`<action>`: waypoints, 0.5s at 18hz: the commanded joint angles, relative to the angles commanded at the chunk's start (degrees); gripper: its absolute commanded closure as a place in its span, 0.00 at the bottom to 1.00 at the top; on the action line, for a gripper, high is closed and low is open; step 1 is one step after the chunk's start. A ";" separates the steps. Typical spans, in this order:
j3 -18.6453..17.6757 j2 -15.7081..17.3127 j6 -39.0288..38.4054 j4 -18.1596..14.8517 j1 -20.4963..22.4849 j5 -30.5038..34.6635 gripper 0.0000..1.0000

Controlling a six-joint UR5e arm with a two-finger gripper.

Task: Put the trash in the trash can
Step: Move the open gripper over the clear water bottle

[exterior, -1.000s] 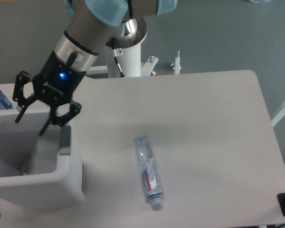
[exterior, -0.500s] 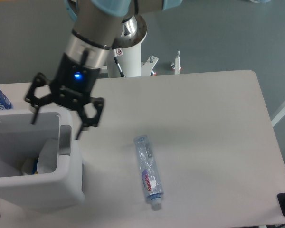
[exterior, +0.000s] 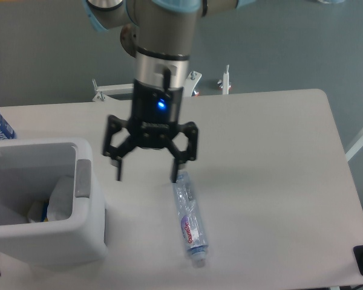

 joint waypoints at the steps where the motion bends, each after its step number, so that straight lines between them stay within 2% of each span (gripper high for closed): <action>1: 0.00 -1.14 0.09 -0.80 0.09 0.00 0.00; 9: -0.61 -8.96 1.14 -0.89 1.41 0.52 0.00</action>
